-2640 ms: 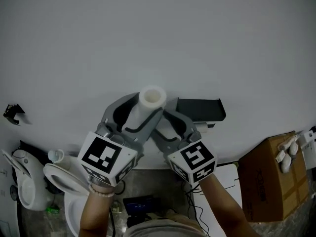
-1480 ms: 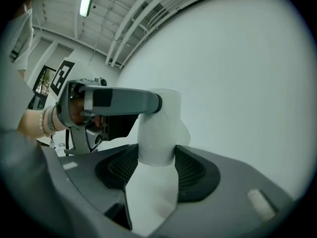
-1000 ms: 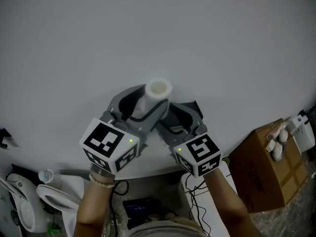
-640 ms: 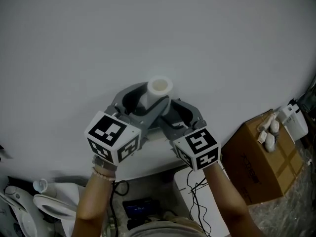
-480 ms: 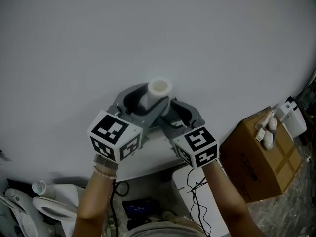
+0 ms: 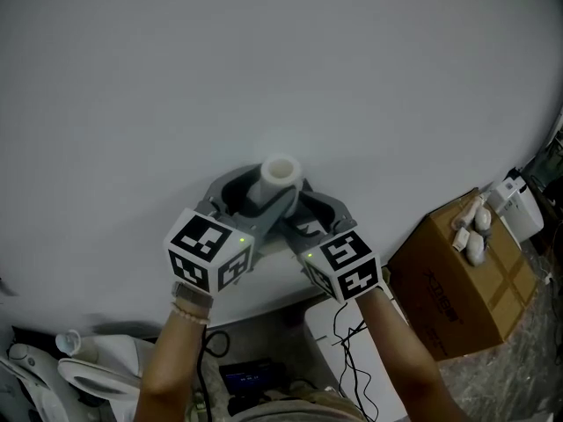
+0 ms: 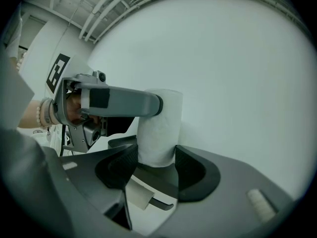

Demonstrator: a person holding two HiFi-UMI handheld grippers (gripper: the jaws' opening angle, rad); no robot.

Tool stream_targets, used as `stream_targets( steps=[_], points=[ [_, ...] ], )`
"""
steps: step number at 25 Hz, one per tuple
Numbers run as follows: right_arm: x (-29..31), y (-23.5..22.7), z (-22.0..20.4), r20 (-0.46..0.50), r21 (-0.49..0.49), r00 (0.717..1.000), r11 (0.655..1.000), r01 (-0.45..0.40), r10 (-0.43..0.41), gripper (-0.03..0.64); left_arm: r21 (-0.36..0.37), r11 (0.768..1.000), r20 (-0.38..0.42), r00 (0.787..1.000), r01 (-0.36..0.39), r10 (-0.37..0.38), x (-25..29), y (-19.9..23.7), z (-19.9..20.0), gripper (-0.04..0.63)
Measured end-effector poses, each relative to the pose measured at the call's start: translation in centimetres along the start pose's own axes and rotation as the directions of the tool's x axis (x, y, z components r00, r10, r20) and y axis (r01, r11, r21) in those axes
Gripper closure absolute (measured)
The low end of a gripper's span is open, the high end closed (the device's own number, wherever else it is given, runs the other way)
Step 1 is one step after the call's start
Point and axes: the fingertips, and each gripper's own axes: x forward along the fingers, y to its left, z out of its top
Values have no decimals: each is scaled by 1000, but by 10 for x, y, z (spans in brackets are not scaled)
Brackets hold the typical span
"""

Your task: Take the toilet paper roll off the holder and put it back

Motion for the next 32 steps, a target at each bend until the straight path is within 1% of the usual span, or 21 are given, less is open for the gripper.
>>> stream_targets(
  steps=[5,14,18,22,26,32],
  points=[
    [0,1,-3,-10,8,1000,1000,-10,10,380,-18,1000,-12,1000,-14,14,2,3,-10,360],
    [-1,2,-3,-7,16,1000,1000,-19,19,380,-44,999,-11,1000,-9,8,0,6,-12,354],
    [-4,0,-1,-1,25,1000,1000,-17,17,379,-40,999,-10,1000,-6,6,0,5,-10,342],
    [-6,-3,2,14,38,1000,999,-3,2,380,-45,999,7,1000,-7,7,-3,7,-5,339],
    [-16,-7,9,52,58,998,998,15,-18,380,-47,999,36,999,-8,10,-11,4,6,339],
    [-32,-3,26,109,54,993,998,33,-39,380,-29,999,79,996,-29,31,-34,5,22,345]
  ],
)
